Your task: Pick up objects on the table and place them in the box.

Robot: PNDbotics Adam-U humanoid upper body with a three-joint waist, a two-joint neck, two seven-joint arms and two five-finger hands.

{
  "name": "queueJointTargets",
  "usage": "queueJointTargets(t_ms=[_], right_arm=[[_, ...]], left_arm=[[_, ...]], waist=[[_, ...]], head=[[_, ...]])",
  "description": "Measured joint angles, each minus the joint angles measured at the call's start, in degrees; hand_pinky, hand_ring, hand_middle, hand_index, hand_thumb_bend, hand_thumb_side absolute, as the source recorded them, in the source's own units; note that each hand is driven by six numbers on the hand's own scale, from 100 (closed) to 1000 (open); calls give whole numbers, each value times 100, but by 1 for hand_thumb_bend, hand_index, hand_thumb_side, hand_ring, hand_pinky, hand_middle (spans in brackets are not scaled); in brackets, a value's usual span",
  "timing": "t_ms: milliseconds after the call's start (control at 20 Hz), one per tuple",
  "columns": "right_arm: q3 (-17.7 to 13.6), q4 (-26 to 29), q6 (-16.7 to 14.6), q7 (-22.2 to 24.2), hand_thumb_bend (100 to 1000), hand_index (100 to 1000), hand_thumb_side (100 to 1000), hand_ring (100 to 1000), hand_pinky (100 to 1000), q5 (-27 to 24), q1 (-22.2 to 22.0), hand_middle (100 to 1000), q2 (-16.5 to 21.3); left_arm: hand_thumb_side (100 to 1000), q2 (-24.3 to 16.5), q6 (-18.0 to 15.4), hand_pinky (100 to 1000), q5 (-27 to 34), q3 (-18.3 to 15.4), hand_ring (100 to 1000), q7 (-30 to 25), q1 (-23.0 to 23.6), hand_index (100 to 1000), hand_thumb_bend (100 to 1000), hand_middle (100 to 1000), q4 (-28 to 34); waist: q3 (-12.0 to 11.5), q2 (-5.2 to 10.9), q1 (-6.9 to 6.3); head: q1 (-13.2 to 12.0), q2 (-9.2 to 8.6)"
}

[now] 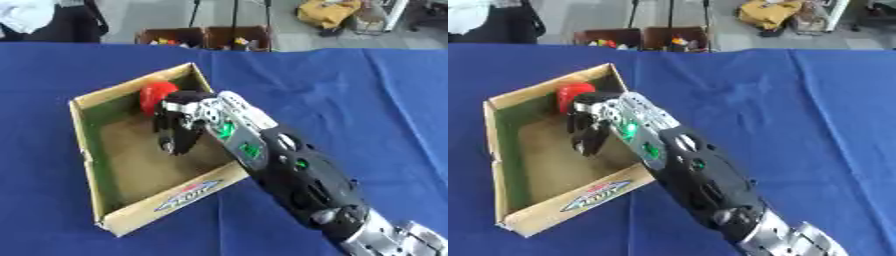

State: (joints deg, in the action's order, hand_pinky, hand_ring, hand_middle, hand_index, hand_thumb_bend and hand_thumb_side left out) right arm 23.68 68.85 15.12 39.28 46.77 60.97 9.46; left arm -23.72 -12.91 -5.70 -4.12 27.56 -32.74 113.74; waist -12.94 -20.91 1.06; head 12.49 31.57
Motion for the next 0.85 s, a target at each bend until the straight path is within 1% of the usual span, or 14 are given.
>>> queueJointTargets(t_ms=[200,250,400,450,500,700,750,850], right_arm=[[-3,65,2,-1,100,739,100,675,639,-35,1,673,2],[-4,96,3,-2,100,747,100,692,651,-48,2,682,4],[-53,282,3,-4,100,758,100,710,668,-110,23,696,71],[-79,393,1,-6,100,768,100,720,675,-160,55,713,118],[-113,546,-3,-10,100,772,100,728,680,-228,96,722,181],[-329,1360,10,-33,191,792,100,752,701,-517,223,740,525],[-401,1576,27,-48,228,794,127,756,705,-601,238,742,616],[-551,1985,63,-87,273,797,159,760,708,-732,260,744,775]], left_arm=[[1000,0,0,713,8,0,887,0,0,922,100,859,0],[1000,0,0,713,8,0,887,0,1,922,100,859,0],[1000,0,0,713,8,0,886,-1,5,922,100,859,0],[1000,0,-1,713,8,0,886,-2,8,922,100,859,0],[1000,0,-2,713,8,0,886,-3,16,922,100,859,0],[1000,0,-5,713,8,0,886,-8,49,922,100,859,0],[1000,0,-6,713,8,0,886,-8,49,922,100,859,0],[1000,-1,-6,714,8,-1,886,-8,54,922,100,859,0]], waist=[[1,0,0],[3,0,0],[25,0,0],[33,0,0],[42,1,0],[87,5,0],[98,5,0],[124,5,0]], head=[[1,-16],[1,-16],[-2,-16],[-6,-16],[-14,-15],[-64,-12],[-78,-11],[-101,-10]])
